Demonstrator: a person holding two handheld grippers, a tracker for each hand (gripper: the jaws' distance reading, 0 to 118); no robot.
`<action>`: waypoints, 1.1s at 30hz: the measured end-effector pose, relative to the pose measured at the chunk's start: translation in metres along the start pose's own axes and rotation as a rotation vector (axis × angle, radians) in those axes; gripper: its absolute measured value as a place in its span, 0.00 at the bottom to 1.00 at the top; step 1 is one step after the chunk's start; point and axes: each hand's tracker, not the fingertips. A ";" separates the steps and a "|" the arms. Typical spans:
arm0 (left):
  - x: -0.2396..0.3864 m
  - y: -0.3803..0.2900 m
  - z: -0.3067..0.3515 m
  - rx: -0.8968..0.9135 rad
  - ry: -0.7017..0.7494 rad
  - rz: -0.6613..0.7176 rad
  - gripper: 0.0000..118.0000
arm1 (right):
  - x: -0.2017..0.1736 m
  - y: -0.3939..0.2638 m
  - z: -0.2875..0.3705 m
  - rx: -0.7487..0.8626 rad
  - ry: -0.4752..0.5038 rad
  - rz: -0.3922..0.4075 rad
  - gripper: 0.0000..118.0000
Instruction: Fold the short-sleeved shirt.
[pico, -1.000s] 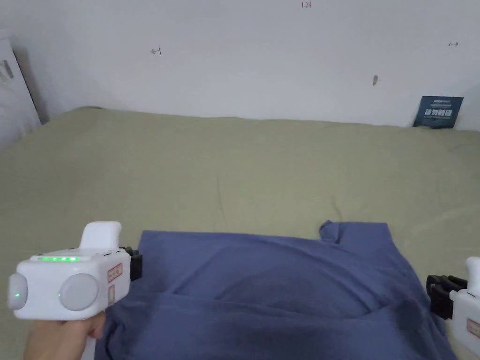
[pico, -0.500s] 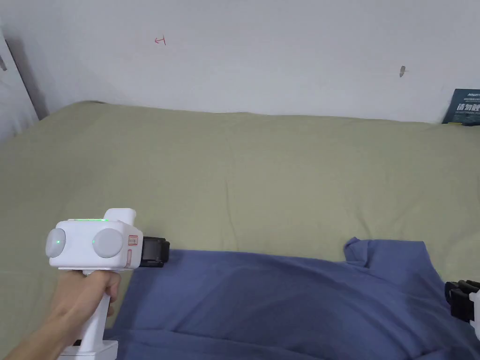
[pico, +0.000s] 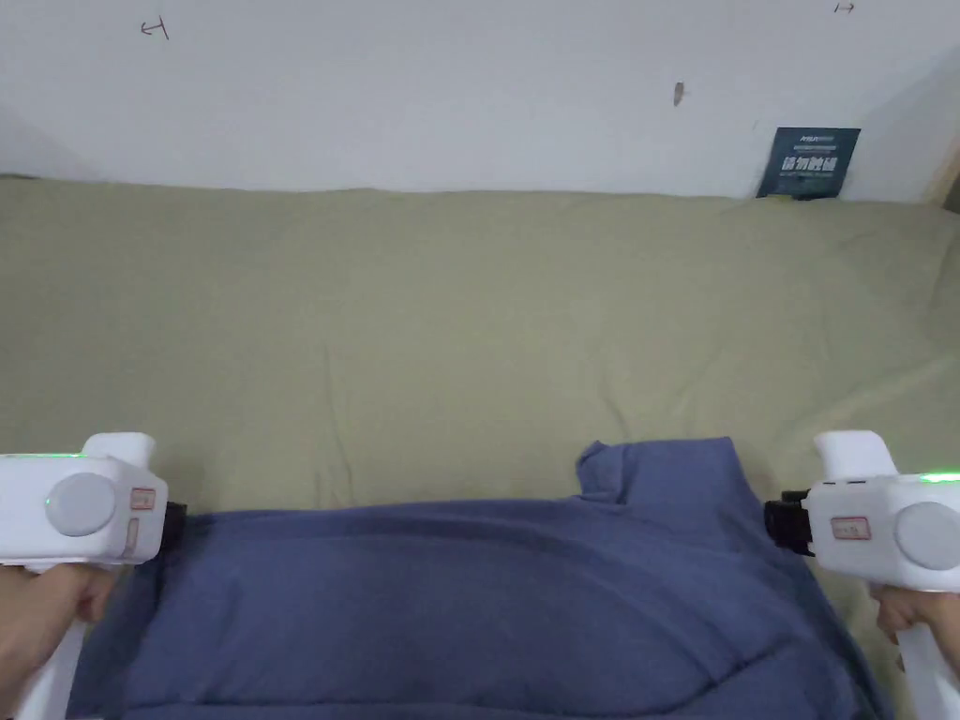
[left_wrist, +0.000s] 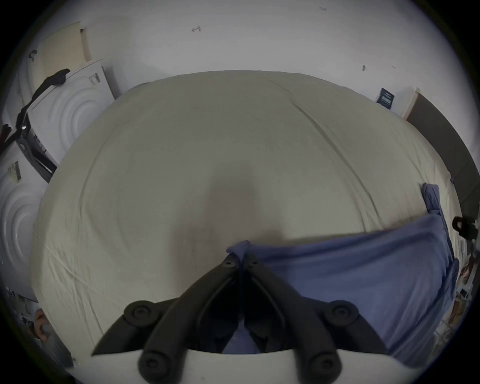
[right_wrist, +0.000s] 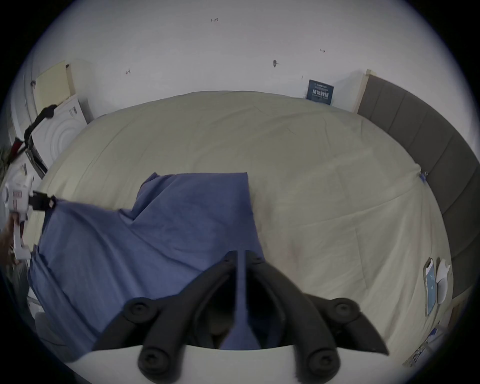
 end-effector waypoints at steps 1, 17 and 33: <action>-0.002 0.001 0.001 0.001 -0.004 0.011 0.00 | 0.006 0.003 -0.006 -0.034 0.037 -0.043 0.53; 0.000 -0.007 0.015 -0.017 -0.027 -0.001 0.00 | 0.008 0.019 -0.016 -0.185 0.088 0.024 0.01; -0.035 -0.080 0.167 0.133 -0.099 0.016 0.00 | 0.012 -0.043 0.157 0.040 0.162 0.031 0.01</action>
